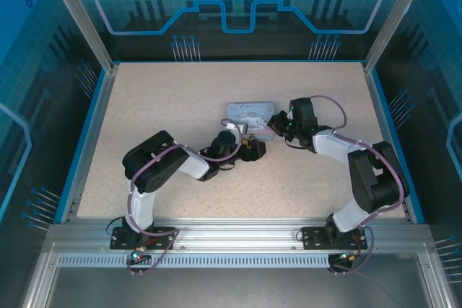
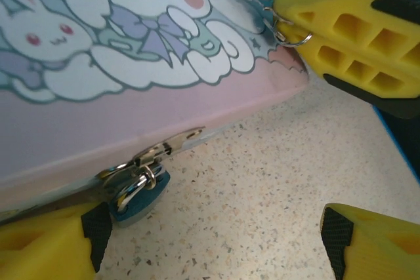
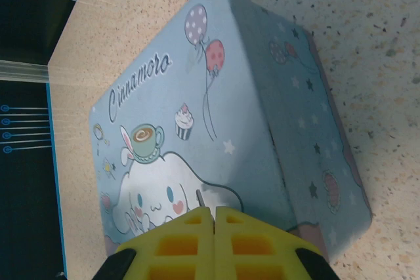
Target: Unlock the padlock with the key
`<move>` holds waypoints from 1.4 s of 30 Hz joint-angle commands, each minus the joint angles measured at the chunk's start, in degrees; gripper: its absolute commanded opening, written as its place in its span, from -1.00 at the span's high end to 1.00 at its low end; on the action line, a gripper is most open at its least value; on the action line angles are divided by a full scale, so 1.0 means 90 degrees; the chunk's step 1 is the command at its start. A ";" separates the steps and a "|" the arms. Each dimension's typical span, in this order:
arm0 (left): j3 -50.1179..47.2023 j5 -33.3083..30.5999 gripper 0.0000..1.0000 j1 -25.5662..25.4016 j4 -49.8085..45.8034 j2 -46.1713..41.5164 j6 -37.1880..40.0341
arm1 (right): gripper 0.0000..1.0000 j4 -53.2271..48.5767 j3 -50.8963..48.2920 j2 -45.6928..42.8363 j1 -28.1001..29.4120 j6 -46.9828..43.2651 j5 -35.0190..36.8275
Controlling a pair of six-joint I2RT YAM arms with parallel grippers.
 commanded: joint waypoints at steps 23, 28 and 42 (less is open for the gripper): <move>0.0478 0.0096 -0.27 -0.0043 -0.0115 0.0417 -0.0215 | 1.00 0.0285 -0.0164 0.0235 0.0012 0.0116 -0.0161; 0.0353 0.0145 -0.17 -0.0046 0.0242 0.0422 -0.0515 | 1.00 0.0239 -0.0166 0.0197 0.0012 0.0116 -0.0120; 0.0070 -0.0019 -0.04 0.0028 0.1380 0.0722 -0.1521 | 1.00 0.0224 -0.0185 0.0210 0.0031 0.0135 -0.0091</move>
